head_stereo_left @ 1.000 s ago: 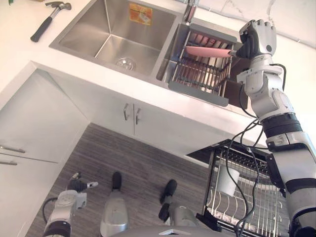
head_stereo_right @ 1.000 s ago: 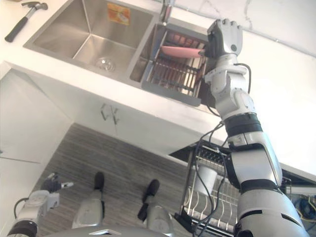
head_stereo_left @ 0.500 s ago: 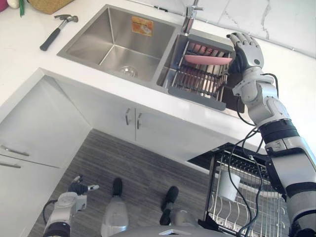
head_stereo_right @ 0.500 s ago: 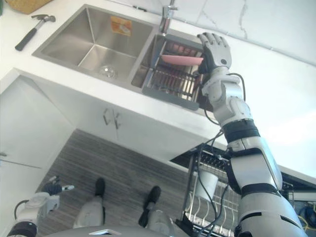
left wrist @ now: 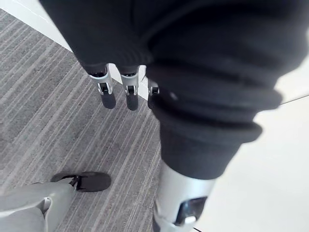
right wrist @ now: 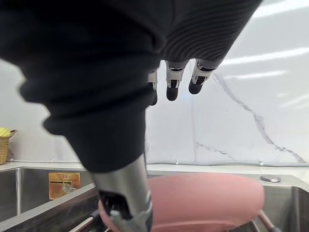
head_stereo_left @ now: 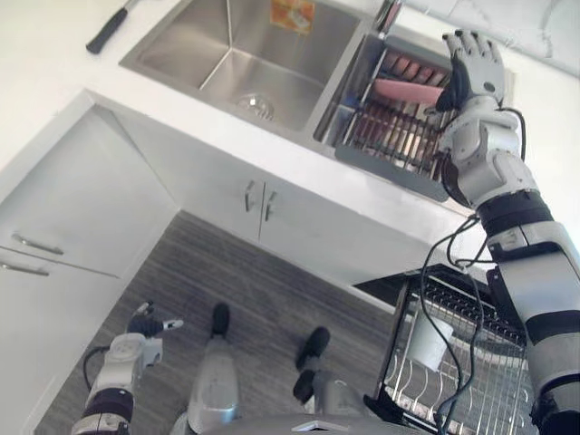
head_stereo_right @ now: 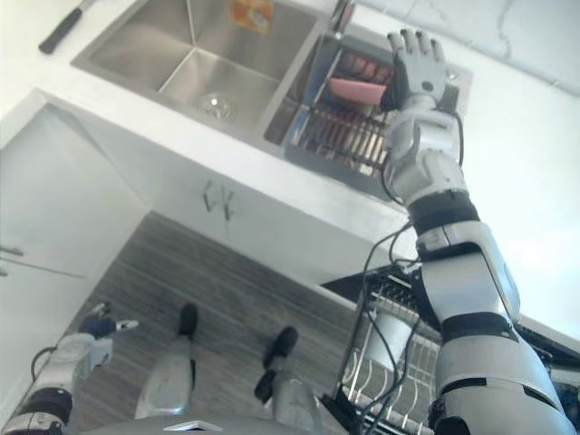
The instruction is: Walk over to the sink, pick up the cup, carry it to the dishwasher, place the cup inside the dishwasher, then close the dishwasher door
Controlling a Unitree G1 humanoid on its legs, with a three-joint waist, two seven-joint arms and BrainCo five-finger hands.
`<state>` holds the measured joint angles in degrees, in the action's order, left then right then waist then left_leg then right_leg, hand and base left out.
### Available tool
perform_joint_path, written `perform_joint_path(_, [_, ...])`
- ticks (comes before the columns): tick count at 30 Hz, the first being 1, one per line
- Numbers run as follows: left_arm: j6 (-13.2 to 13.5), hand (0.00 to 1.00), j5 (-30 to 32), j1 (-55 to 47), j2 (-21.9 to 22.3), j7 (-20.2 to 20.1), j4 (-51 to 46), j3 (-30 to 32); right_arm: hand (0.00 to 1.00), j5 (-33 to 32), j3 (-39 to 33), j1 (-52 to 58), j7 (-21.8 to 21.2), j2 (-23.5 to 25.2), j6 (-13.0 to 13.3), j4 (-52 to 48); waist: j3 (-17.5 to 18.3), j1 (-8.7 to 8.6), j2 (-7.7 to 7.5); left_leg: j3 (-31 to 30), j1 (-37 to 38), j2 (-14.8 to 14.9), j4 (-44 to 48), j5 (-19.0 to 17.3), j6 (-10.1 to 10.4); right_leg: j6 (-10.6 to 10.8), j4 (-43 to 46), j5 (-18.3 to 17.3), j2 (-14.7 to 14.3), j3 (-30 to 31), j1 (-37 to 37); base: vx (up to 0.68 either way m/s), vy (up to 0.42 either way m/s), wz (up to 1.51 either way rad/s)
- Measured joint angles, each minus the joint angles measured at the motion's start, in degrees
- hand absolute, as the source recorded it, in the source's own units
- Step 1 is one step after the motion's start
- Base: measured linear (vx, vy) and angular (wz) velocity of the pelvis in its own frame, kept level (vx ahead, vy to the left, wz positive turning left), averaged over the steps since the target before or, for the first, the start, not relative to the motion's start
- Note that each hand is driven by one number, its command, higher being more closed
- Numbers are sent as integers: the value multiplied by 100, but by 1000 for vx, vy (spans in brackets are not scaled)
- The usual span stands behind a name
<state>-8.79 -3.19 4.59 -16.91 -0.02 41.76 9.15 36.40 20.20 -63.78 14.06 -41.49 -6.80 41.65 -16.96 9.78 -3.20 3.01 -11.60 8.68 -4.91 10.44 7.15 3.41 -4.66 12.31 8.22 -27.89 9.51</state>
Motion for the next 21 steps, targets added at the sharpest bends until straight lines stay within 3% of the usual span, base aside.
perform_joint_path(12, [-2, 0, -2, 481, -200, -27, -3, 31, 0, -4, 168, -863, 5, 3, -325, 461, -584, 100, -18, -131, -421, -1, 35, 118, 1, -55, 4, 77, -42, -105, 330, 10, -2, 4])
perform_joint_path(13, [-2, 0, -2, 510, -217, -30, -3, 22, 100, -3, 168, -876, -10, 3, -332, 461, -584, 106, -18, -130, -452, -1, 35, 119, 0, -55, 4, 77, -42, -101, 360, 0, 0, 0])
perform_joint_path(21, [-4, 0, -12, 689, -292, -55, 37, 22, 100, 236, 210, -1003, -58, 3, -587, 568, -612, 137, -20, -119, -556, 4, 36, 129, -5, -63, 5, 86, -50, -81, 468, 0, 0, 0])
